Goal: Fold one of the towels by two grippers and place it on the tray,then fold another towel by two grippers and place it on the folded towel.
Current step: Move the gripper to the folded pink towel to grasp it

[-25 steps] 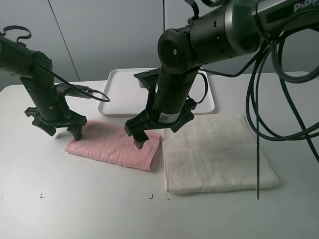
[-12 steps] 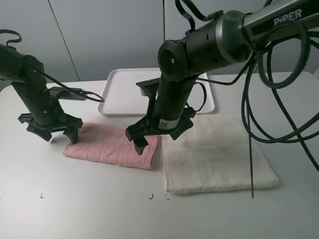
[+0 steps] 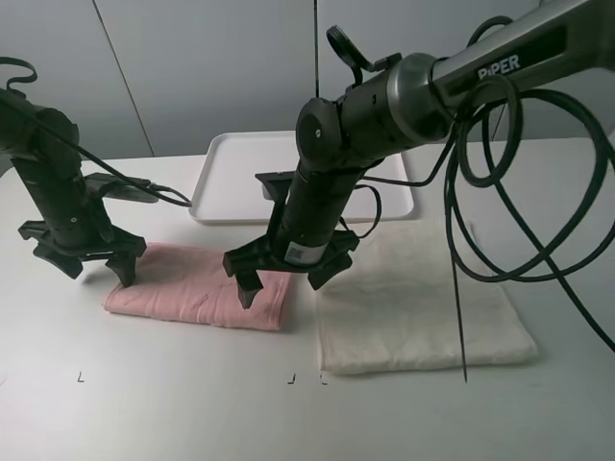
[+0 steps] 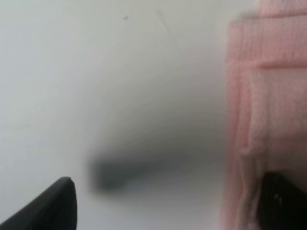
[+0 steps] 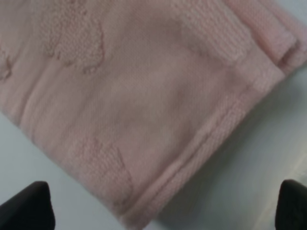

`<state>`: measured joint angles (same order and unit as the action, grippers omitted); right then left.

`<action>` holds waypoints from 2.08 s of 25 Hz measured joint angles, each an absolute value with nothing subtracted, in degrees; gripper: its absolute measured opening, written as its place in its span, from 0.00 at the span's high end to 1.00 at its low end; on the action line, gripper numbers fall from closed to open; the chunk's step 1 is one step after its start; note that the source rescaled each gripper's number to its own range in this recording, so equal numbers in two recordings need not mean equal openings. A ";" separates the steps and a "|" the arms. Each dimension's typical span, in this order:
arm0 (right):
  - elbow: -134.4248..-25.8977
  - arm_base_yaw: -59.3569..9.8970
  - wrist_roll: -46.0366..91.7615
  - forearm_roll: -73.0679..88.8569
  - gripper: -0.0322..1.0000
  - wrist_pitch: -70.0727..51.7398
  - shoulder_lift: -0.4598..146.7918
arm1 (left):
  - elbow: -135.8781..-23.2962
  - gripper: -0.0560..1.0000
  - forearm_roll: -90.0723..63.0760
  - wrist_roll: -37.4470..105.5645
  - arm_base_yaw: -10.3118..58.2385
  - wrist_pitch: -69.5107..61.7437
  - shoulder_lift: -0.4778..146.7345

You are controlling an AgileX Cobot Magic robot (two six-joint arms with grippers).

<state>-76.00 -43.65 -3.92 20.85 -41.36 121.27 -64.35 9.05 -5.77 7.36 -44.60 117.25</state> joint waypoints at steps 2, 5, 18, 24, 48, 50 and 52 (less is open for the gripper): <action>-76.12 -43.65 -3.81 21.60 0.00 -40.99 121.41 | -64.26 0.03 8.88 -5.77 6.54 -45.02 117.25; -76.21 -43.65 -3.81 21.88 0.00 -40.21 121.53 | -64.26 0.03 8.77 -5.77 5.98 -45.33 117.25; -76.21 -43.56 -4.27 24.58 0.00 -36.60 121.64 | -64.13 0.03 8.46 -5.77 5.78 -45.33 117.25; -80.15 -43.56 -5.68 24.84 0.00 -38.81 124.75 | -64.13 0.03 8.24 -5.77 5.78 -45.33 117.25; -81.53 -43.88 -11.36 20.50 0.05 -38.99 125.86 | -64.13 0.03 8.15 -5.77 5.78 -45.33 117.25; -81.53 -43.88 -11.34 20.50 0.05 -38.99 126.18 | -64.13 0.03 8.15 -5.77 5.78 -45.33 117.25; -81.57 -43.88 -11.07 20.50 0.05 -38.99 126.57 | -64.13 0.03 8.15 -5.77 5.78 -45.33 117.25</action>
<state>-81.57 -43.88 -11.07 20.50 -38.99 126.57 -64.13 8.15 -5.77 5.78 -45.33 117.25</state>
